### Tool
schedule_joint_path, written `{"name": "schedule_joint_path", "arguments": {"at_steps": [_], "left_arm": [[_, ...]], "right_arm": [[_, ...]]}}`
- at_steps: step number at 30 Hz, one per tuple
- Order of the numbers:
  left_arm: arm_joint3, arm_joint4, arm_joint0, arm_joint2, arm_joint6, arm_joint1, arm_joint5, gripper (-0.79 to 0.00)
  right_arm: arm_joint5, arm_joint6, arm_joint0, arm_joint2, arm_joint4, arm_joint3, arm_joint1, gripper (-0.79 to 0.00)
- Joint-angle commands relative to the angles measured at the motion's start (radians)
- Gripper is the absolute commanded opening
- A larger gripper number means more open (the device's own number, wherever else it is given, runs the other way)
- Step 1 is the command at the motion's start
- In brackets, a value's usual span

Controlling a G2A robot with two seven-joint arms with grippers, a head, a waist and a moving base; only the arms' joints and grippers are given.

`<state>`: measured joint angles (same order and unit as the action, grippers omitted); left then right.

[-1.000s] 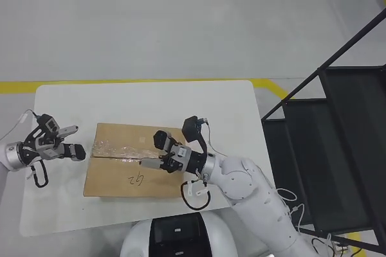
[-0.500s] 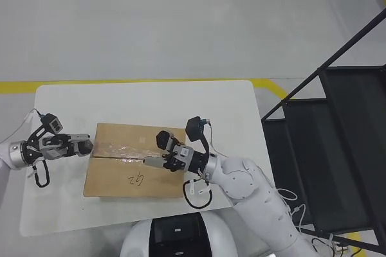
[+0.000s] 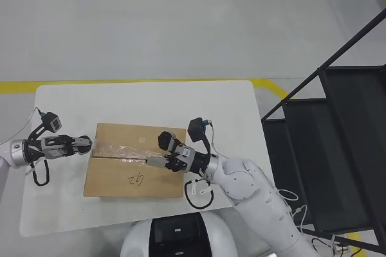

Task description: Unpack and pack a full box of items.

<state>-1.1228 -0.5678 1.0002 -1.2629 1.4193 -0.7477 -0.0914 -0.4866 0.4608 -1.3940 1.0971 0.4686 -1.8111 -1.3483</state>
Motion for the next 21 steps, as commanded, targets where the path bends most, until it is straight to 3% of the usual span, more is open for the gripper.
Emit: {"name": "schedule_joint_path", "arguments": {"at_steps": [1,14,21], "left_arm": [[-0.009,0.003,0.005,-0.001,-0.005,0.000,0.004,-0.785],[-0.109,-0.141,0.053,-0.020,0.117,0.001,0.024,-0.785],[-0.223,-0.298,0.105,0.010,0.117,0.035,0.076,-0.785]], "right_arm": [[-0.001,-0.002,0.000,0.000,-0.001,0.000,0.002,0.000],[-0.005,-0.012,0.004,-0.016,0.003,0.012,0.010,0.000],[-0.010,-0.016,0.025,-0.035,0.015,0.051,0.012,0.000]]}}
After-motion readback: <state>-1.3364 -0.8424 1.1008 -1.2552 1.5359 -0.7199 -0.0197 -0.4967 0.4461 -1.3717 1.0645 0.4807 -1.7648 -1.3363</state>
